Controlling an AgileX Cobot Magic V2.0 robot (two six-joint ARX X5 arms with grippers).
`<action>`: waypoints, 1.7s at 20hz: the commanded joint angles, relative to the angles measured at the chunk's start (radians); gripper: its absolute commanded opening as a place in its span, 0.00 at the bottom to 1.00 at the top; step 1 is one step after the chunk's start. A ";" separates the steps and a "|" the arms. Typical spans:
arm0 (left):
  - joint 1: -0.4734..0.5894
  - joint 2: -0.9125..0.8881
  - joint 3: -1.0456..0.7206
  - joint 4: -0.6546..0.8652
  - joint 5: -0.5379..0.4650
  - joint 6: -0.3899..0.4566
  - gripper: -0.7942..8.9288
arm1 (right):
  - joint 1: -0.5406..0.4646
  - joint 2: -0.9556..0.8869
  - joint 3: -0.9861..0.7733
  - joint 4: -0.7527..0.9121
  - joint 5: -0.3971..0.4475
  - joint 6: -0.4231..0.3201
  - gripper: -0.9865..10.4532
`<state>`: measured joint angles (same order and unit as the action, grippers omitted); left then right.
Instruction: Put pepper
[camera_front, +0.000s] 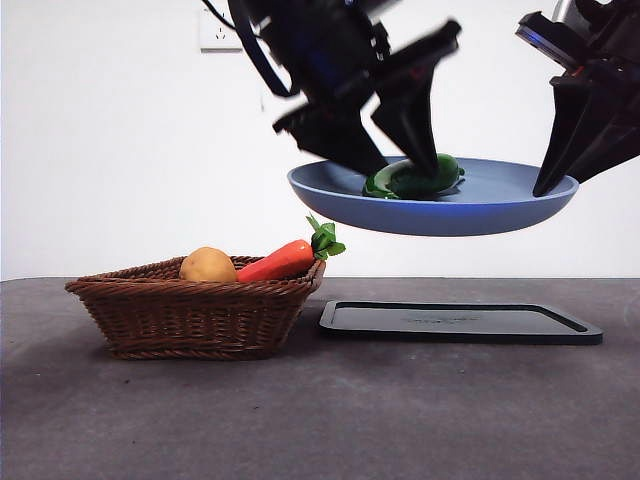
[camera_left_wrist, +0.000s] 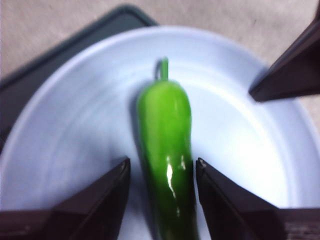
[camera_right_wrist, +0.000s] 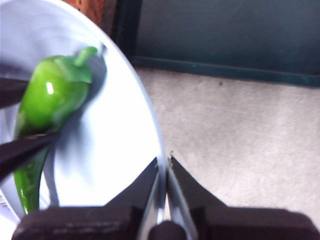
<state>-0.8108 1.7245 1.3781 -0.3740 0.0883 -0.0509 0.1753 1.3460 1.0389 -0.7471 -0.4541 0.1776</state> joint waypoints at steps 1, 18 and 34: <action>-0.008 -0.054 0.018 0.002 -0.006 -0.006 0.32 | 0.002 0.012 0.019 0.006 -0.011 0.029 0.09; -0.007 -0.528 0.018 -0.175 -0.009 0.021 0.32 | -0.159 0.442 0.294 0.100 0.018 0.094 0.09; -0.008 -0.541 0.018 -0.204 -0.009 0.017 0.32 | -0.176 0.666 0.359 0.199 0.008 0.090 0.20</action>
<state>-0.8108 1.1744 1.3781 -0.5835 0.0811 -0.0418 -0.0013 1.9965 1.3762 -0.5526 -0.4458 0.2764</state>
